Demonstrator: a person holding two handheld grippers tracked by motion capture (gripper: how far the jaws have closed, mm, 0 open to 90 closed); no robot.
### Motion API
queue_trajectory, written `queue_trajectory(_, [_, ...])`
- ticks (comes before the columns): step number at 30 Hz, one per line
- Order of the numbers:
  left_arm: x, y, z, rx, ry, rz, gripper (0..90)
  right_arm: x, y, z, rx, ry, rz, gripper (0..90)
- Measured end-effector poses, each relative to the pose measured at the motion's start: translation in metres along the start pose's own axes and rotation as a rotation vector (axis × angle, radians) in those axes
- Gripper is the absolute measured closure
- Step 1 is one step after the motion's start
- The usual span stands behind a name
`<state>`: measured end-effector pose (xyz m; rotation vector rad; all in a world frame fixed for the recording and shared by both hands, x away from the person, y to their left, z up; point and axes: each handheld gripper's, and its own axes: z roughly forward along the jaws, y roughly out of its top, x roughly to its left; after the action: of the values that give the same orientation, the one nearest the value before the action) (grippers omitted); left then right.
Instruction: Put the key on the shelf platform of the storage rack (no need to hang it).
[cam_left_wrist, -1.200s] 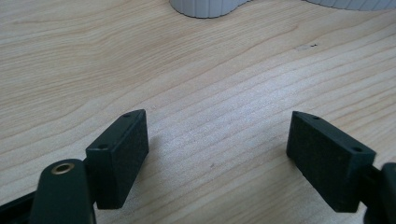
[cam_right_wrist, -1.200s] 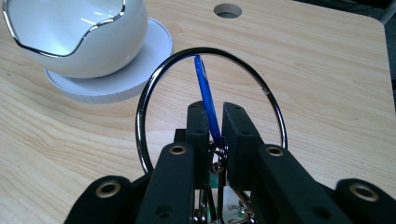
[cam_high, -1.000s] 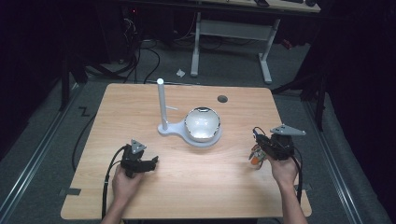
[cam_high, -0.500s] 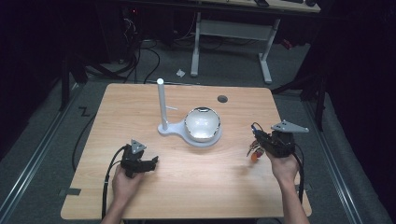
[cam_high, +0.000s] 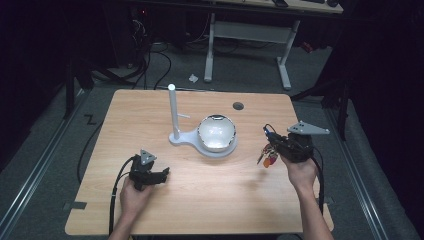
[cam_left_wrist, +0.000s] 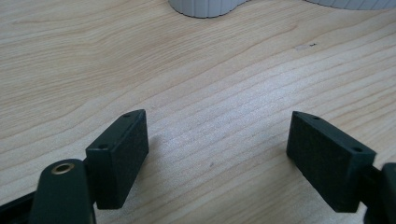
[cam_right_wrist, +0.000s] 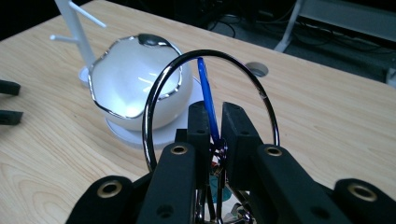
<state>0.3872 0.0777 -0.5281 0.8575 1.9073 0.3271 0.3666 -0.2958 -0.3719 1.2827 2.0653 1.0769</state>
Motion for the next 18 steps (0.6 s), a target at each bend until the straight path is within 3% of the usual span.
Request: queue_trajectory(18, [0.0, 0.0, 0.0, 0.0, 0.0, -0.001, 21.0, 0.018, 0.022, 0.007, -0.04, 0.079, -0.036, 82.9])
